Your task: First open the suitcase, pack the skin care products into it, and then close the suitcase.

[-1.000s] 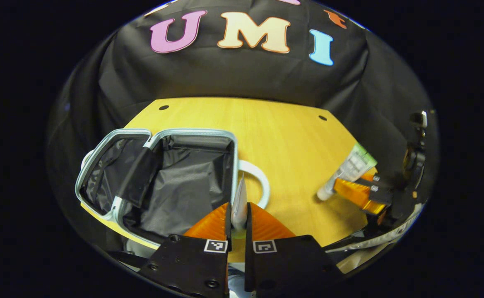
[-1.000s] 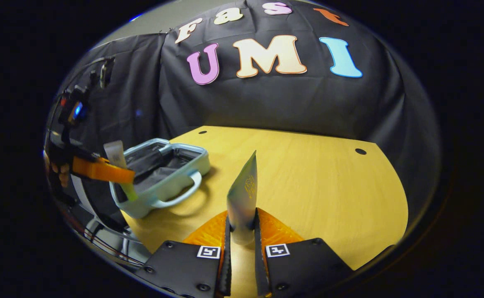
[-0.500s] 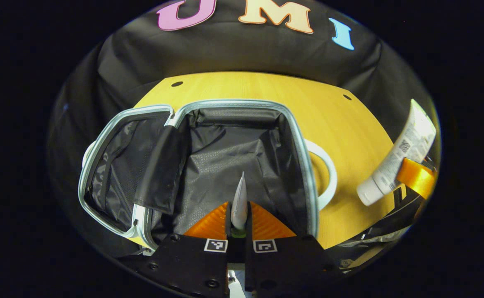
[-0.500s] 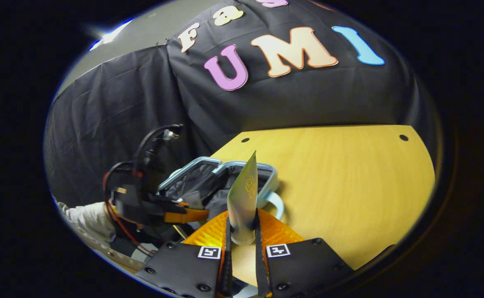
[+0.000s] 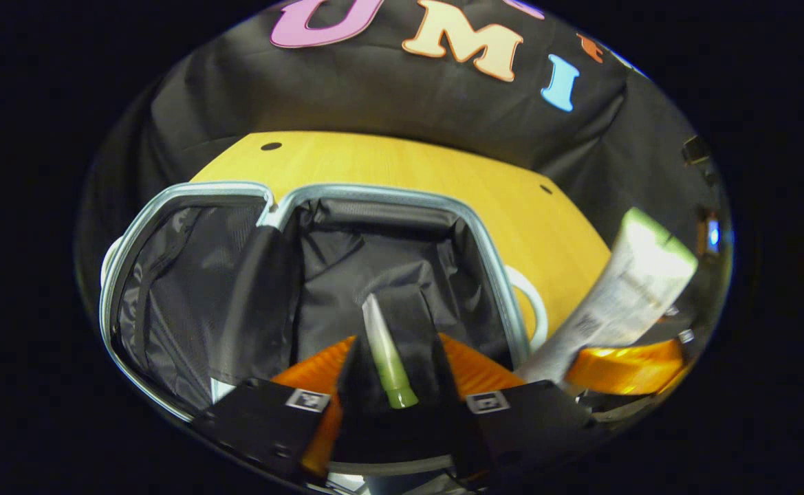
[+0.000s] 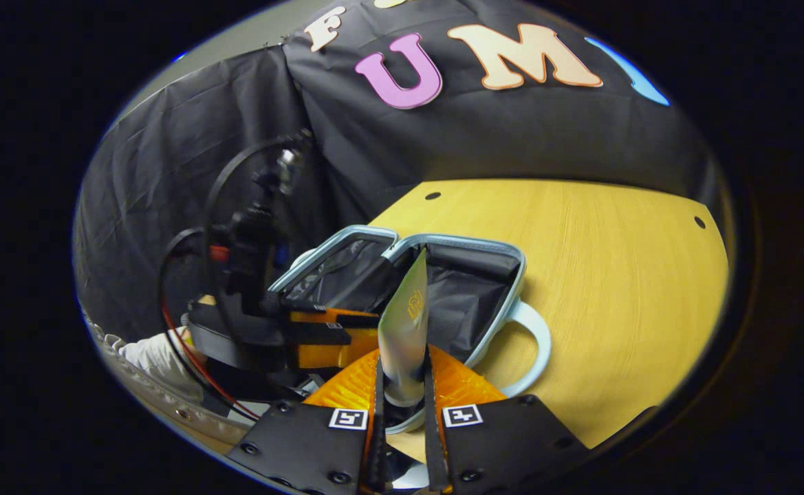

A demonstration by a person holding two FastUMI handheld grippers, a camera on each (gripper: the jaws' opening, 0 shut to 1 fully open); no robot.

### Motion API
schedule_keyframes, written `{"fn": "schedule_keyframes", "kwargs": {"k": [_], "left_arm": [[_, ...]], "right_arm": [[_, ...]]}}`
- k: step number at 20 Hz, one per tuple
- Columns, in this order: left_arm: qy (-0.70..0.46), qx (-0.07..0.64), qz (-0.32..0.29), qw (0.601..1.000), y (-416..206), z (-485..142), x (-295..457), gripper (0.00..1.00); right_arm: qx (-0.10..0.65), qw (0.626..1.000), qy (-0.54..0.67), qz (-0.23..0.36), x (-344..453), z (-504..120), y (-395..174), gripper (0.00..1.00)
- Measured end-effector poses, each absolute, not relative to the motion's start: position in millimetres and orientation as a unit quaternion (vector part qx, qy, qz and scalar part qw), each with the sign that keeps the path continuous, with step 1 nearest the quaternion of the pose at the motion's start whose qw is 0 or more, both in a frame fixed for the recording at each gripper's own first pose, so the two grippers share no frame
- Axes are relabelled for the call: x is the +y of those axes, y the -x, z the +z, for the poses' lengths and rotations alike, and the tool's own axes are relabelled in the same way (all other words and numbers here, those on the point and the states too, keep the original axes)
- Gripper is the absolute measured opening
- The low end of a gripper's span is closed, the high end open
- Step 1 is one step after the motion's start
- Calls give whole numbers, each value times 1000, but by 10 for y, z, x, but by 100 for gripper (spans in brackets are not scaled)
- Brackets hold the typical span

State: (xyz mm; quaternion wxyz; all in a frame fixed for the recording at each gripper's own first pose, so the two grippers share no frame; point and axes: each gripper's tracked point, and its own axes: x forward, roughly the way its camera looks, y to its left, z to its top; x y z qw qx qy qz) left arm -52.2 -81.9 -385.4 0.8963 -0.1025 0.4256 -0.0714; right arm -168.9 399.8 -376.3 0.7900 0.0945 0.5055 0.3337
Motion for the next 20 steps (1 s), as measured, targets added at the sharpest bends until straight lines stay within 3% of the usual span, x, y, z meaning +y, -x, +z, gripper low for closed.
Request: {"fn": "schedule_keyframes", "kwargs": {"k": [2, 4, 5, 7, 12, 14, 16, 20], "left_arm": [[93, 407, -86, 905, 467, -3660, -681, 96], [85, 395, -86, 911, 414, -3534, -468, 95], [84, 391, -81, 913, 372, -3480, -374, 96], [89, 384, -66, 917, 385, -3444, -75, 96], [90, 371, 1, 924, 372, -3398, 748, 97], [89, 365, 25, 926, 389, -3353, 1063, 97], [87, 363, 53, 926, 412, -3323, 1423, 97], [84, 363, 115, 921, 498, -3326, 2207, 96]], "right_arm": [[534, 779, -95, 315, 4100, -3933, 1815, 25], [557, 772, -88, 292, 4207, -4128, 1899, 21], [567, 770, -82, 280, 4225, -4216, 1923, 25], [584, 765, -74, 262, 4229, -4339, 1960, 25], [555, 796, -83, 228, 4303, -4289, 1712, 29], [526, 813, -95, 230, 4385, -4156, 1567, 46], [501, 831, -94, 223, 4395, -4096, 1413, 100], [474, 851, -95, 204, 4274, -3911, 1163, 98]]}}
